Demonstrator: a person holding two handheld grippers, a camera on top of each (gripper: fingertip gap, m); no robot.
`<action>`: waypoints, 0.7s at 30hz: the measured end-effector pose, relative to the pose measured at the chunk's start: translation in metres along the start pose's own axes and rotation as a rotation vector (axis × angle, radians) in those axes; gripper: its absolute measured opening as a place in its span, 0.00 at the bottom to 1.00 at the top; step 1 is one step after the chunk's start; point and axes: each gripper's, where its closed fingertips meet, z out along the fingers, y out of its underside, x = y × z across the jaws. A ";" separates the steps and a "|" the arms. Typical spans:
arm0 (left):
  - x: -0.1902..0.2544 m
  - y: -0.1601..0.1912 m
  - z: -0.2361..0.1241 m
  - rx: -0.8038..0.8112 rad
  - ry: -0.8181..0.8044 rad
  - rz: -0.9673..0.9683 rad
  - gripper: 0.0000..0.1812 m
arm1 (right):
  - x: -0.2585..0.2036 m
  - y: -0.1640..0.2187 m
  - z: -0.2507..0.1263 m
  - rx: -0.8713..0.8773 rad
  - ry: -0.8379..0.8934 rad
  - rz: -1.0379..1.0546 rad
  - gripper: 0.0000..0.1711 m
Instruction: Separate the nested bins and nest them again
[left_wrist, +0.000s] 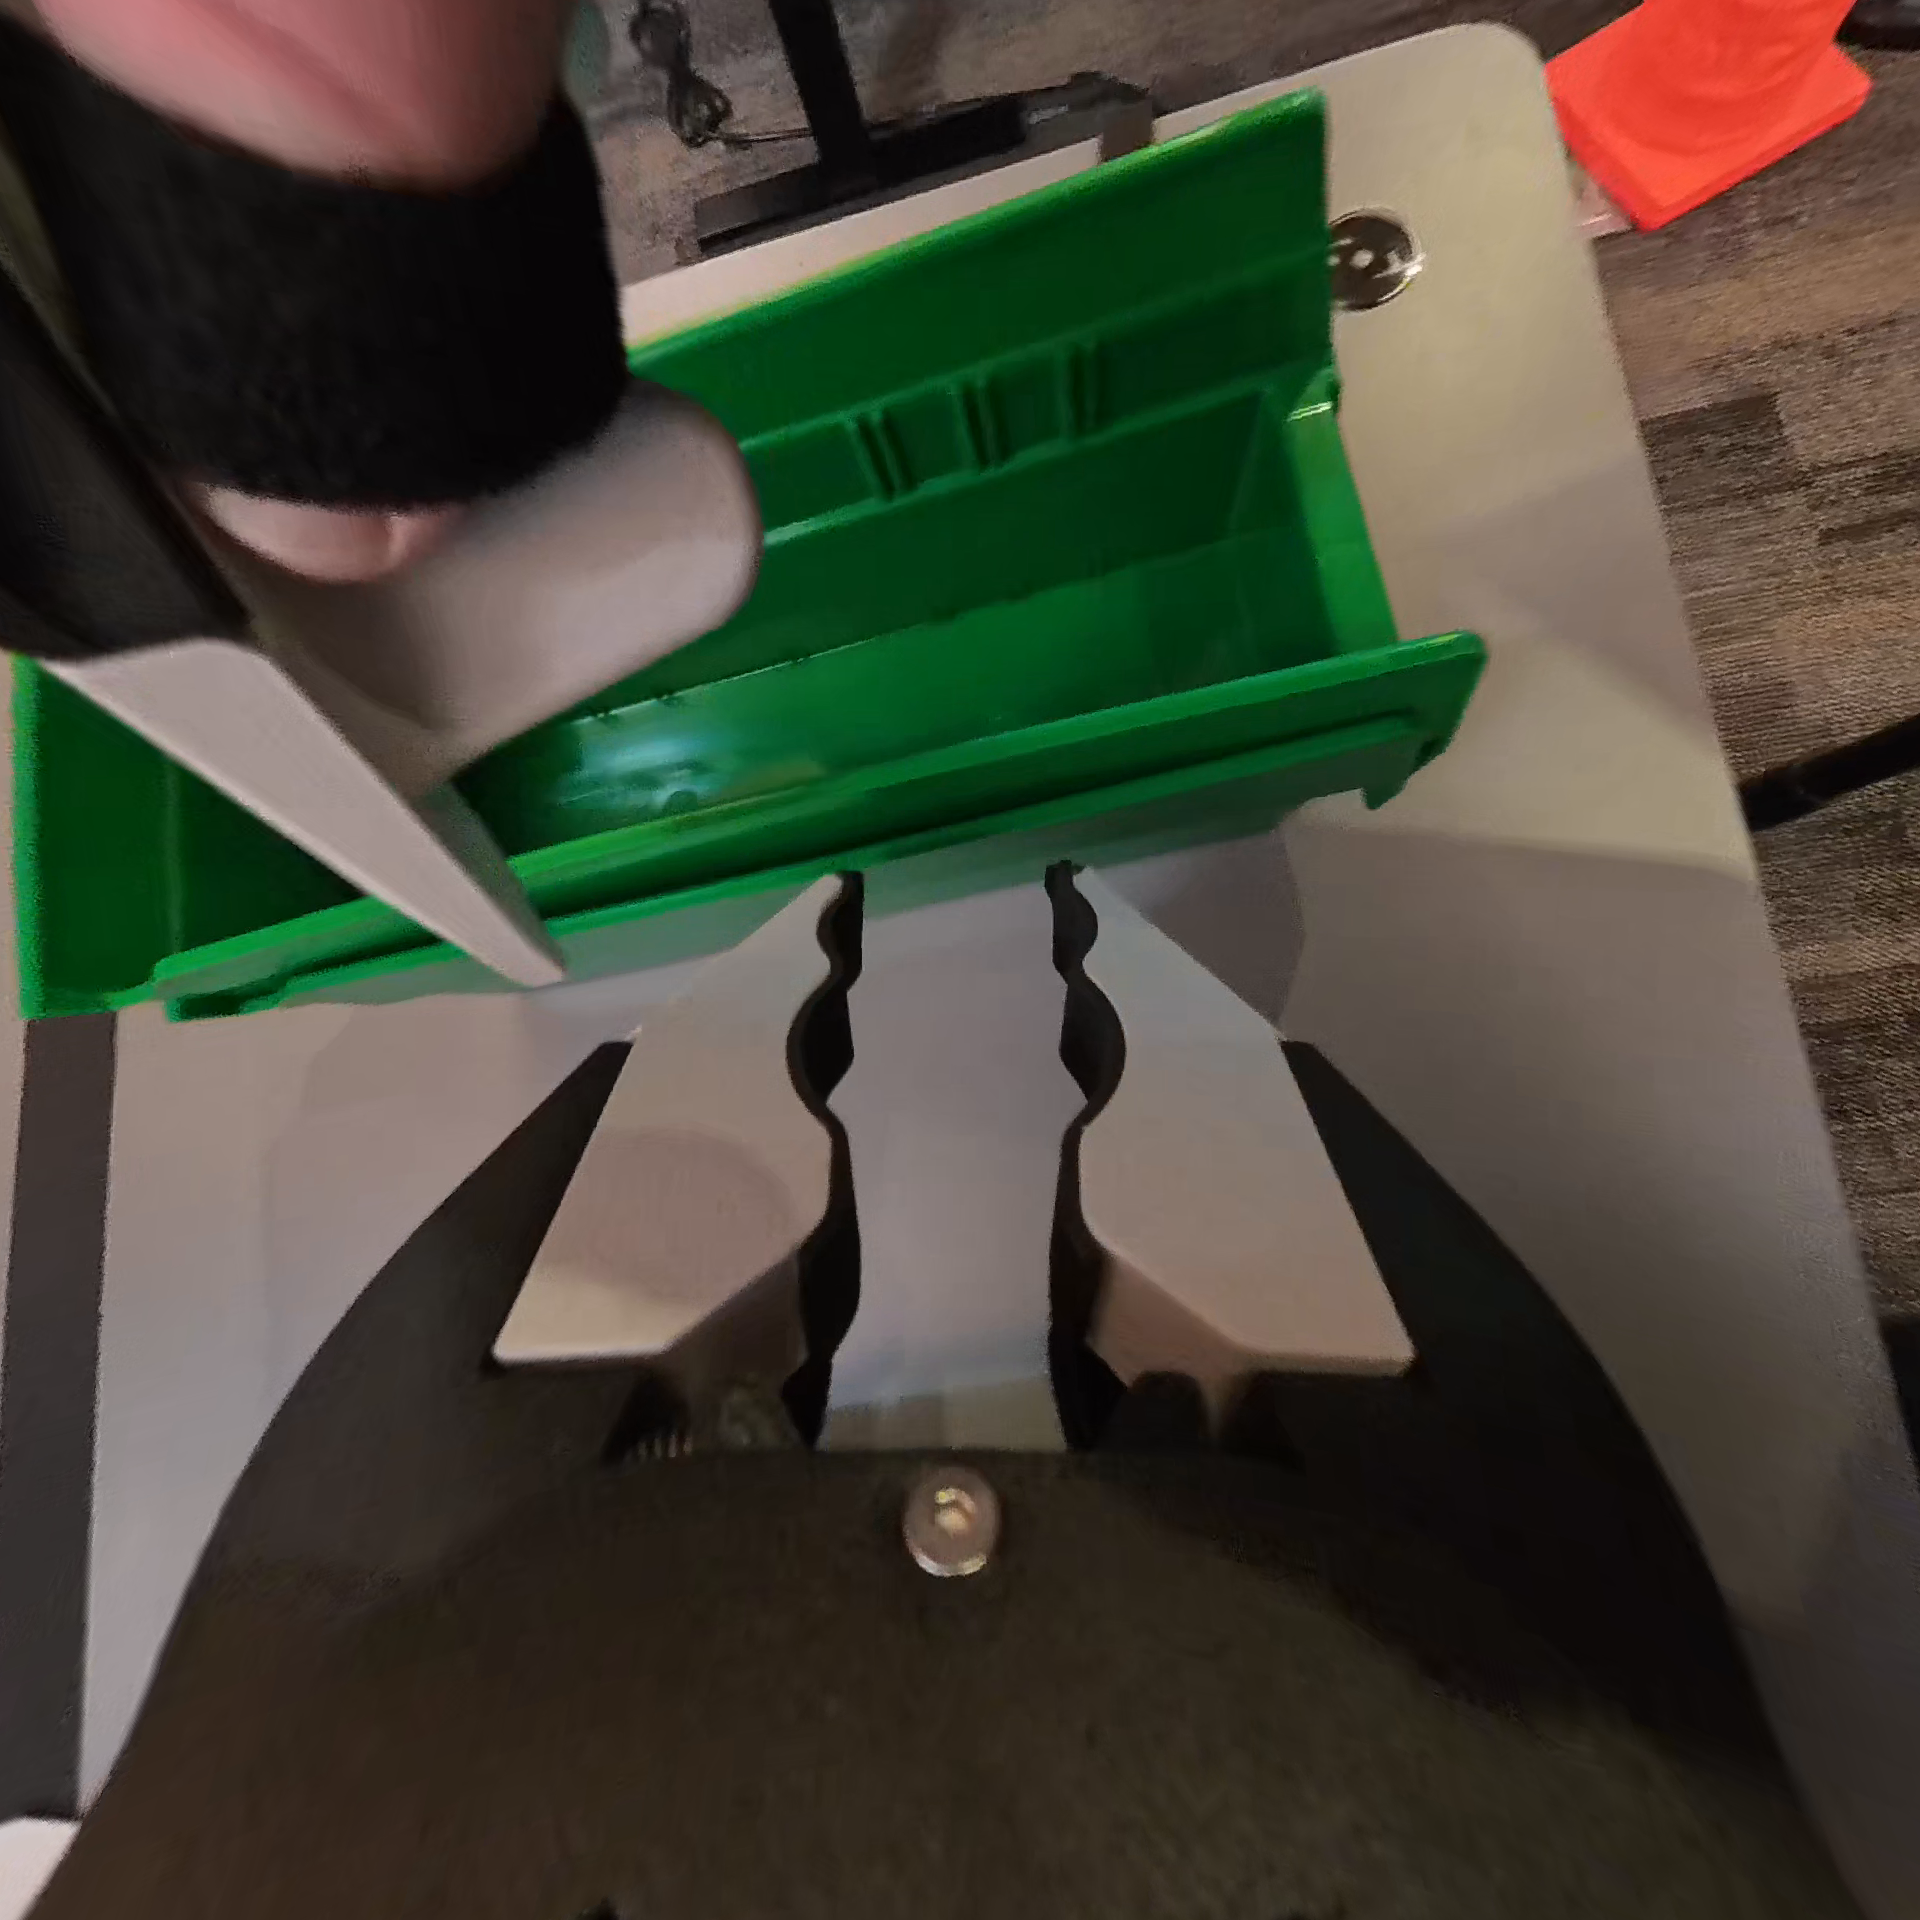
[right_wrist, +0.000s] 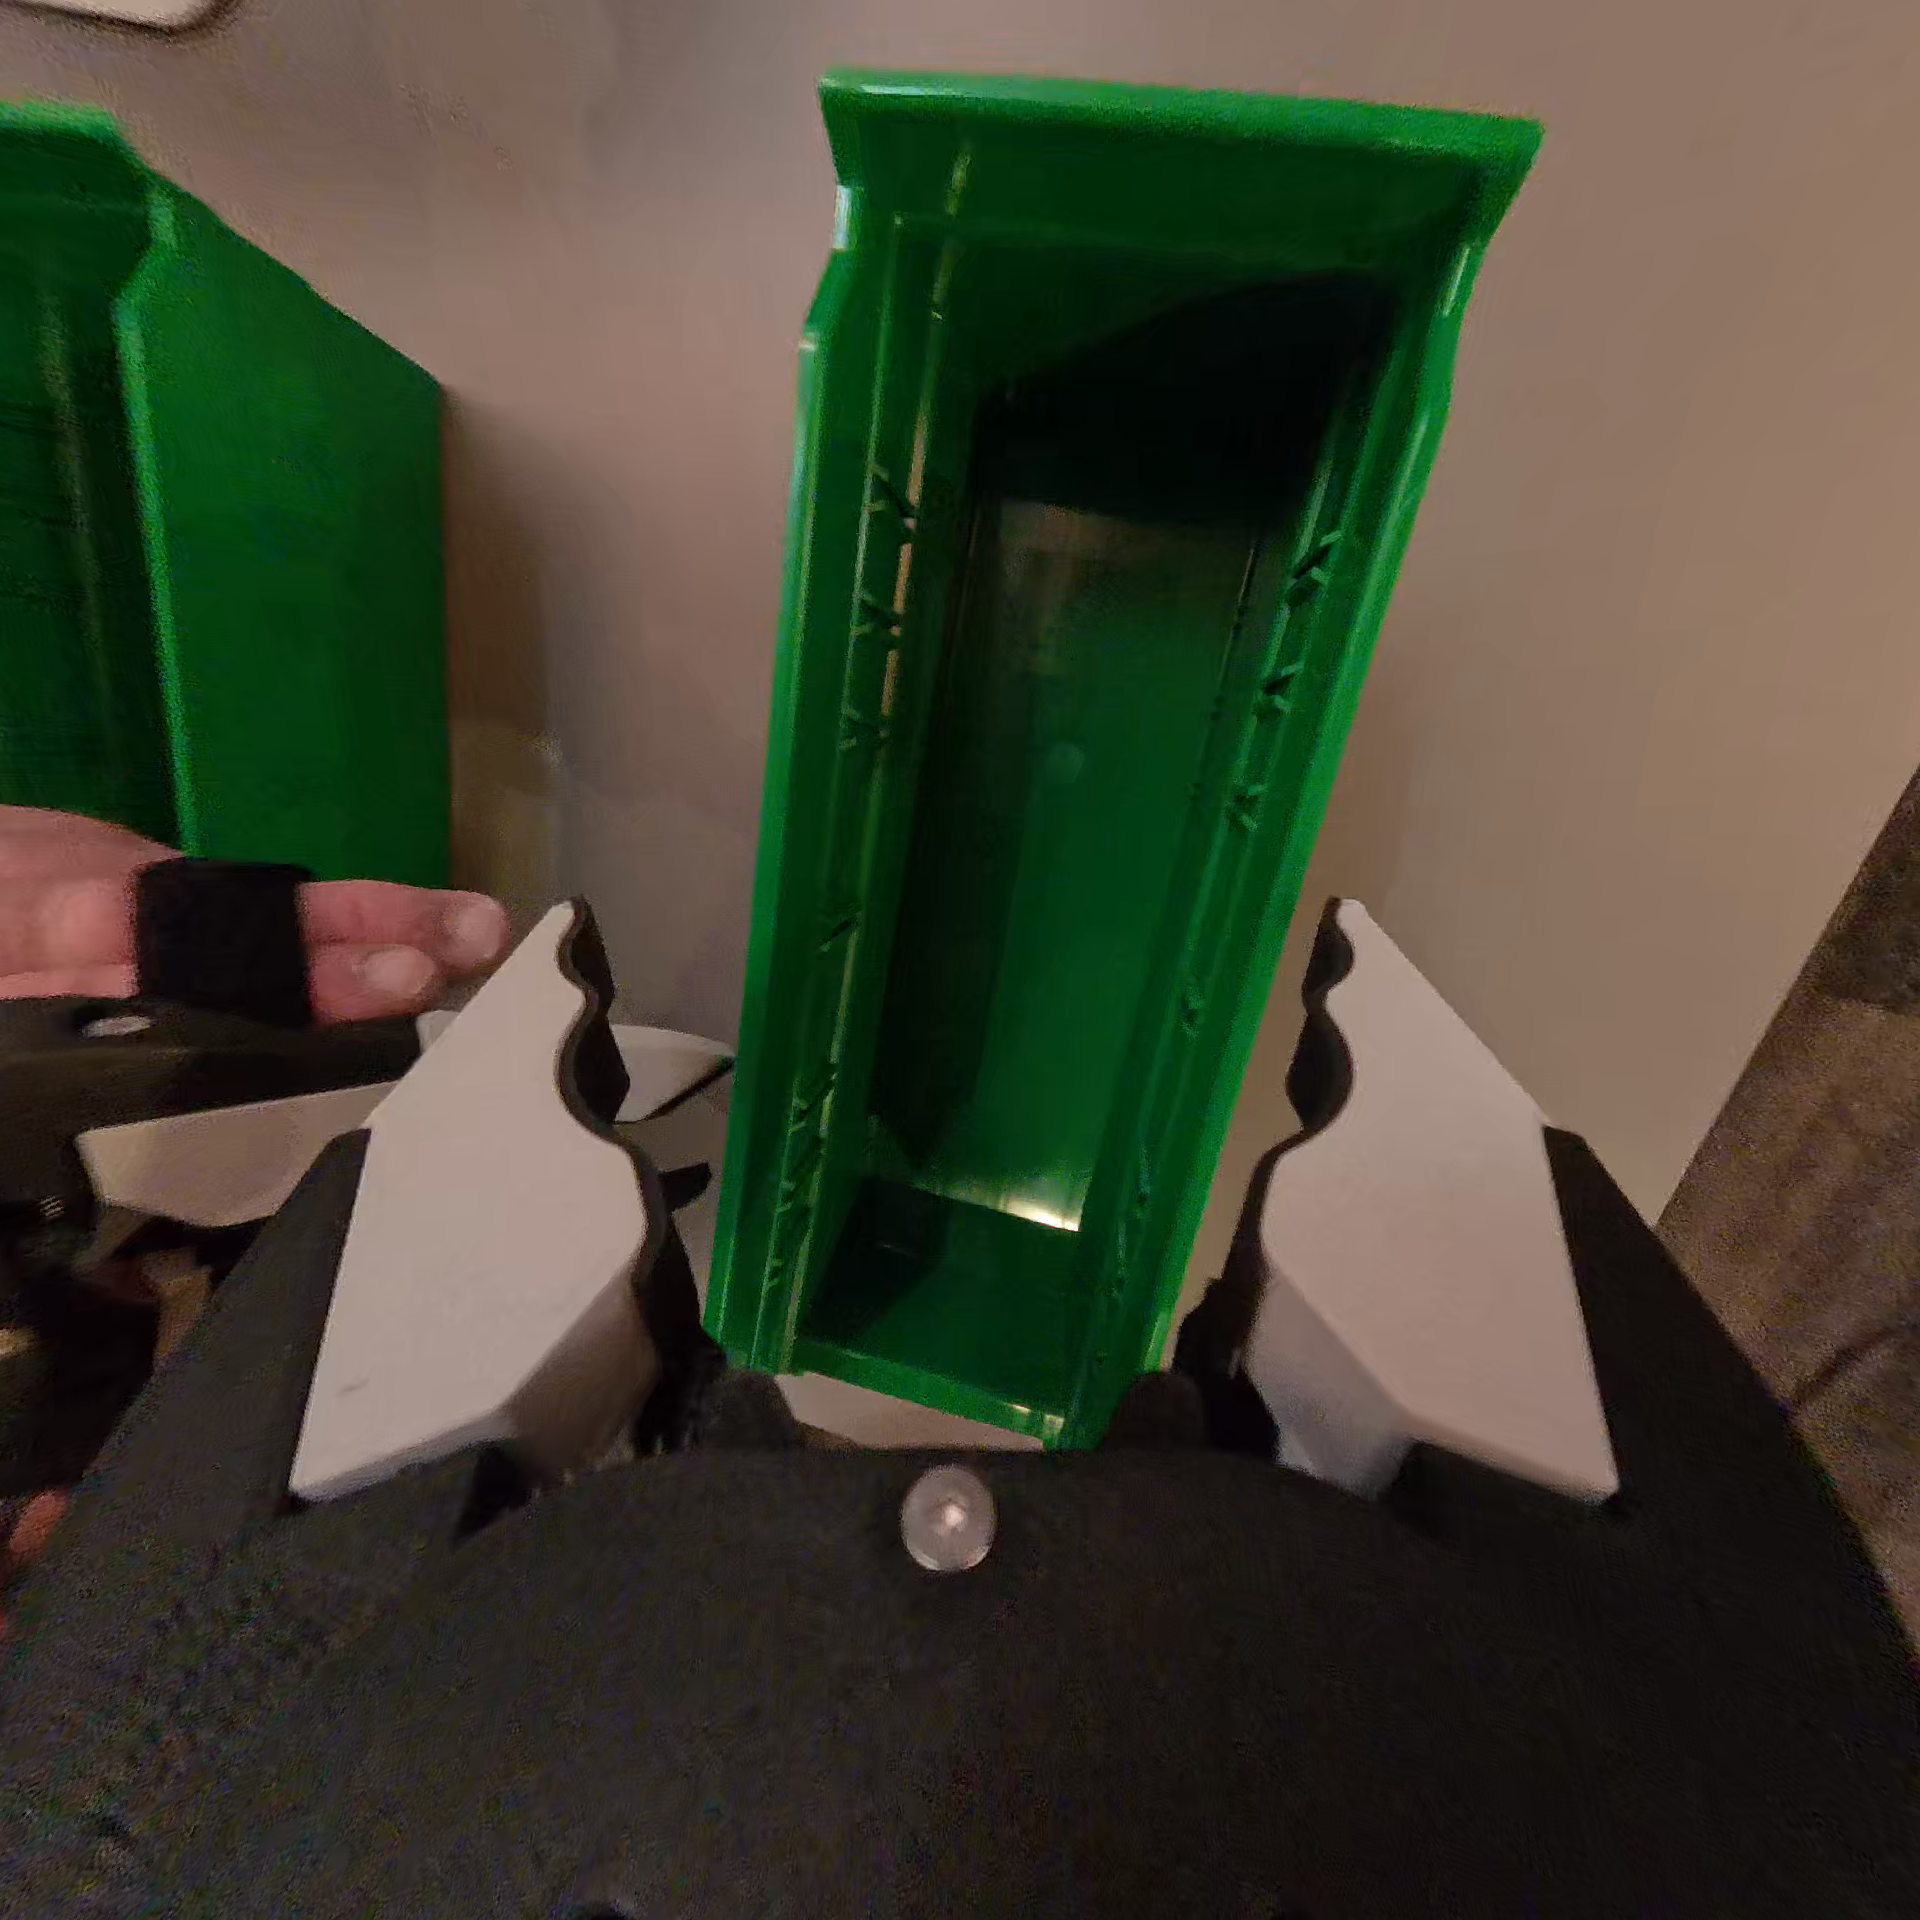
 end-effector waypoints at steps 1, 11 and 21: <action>-0.006 0.003 0.000 -0.007 -0.010 -0.003 0.20 | 0.003 -0.002 0.006 -0.029 0.017 0.002 0.76; -0.031 0.007 0.009 -0.004 -0.065 0.040 0.22 | 0.011 -0.007 0.027 -0.093 0.017 0.046 0.62; -0.023 0.008 0.018 -0.013 -0.009 0.065 0.20 | 0.005 -0.004 0.025 -0.090 0.003 0.026 0.58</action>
